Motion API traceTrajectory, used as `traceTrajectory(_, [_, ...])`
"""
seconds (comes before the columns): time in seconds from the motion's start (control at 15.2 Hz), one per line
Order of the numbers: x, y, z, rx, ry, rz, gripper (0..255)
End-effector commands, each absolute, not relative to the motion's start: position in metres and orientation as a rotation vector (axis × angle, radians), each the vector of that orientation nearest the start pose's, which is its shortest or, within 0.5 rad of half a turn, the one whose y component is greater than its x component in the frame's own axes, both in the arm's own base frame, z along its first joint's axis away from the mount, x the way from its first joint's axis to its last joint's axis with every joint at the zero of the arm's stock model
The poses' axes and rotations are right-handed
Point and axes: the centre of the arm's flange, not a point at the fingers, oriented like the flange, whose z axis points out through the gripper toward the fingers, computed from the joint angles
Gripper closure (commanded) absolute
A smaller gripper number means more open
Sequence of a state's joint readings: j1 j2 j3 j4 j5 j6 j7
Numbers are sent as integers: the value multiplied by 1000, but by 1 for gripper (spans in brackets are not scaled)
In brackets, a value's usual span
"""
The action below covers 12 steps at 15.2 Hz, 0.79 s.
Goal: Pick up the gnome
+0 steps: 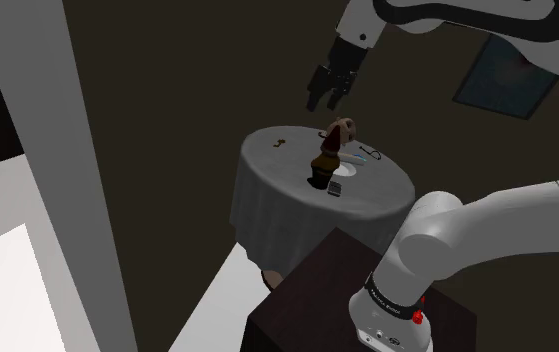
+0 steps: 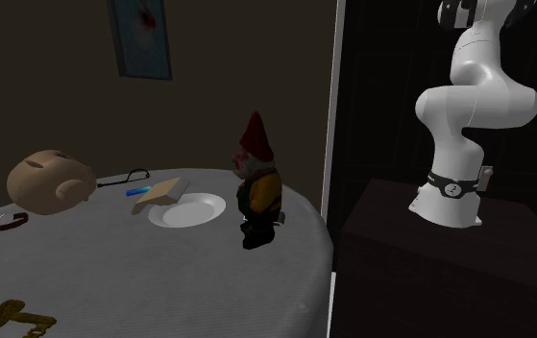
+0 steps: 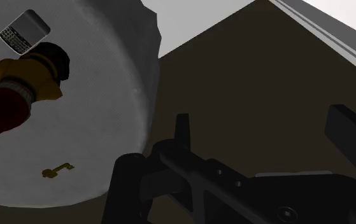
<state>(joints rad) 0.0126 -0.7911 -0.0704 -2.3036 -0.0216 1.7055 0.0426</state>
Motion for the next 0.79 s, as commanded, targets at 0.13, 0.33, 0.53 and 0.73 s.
traceTrajectory(0.13, [310,-54,618,-3078,120,-383,0])
traceTrajectory(0.33, [299,-92,598,-3048,105,-510,0])
traceTrajectory(0.53, [290,-130,578,-3012,90,-635,0])
traceTrajectory(0.73, [283,-168,557,-2971,75,-757,0])
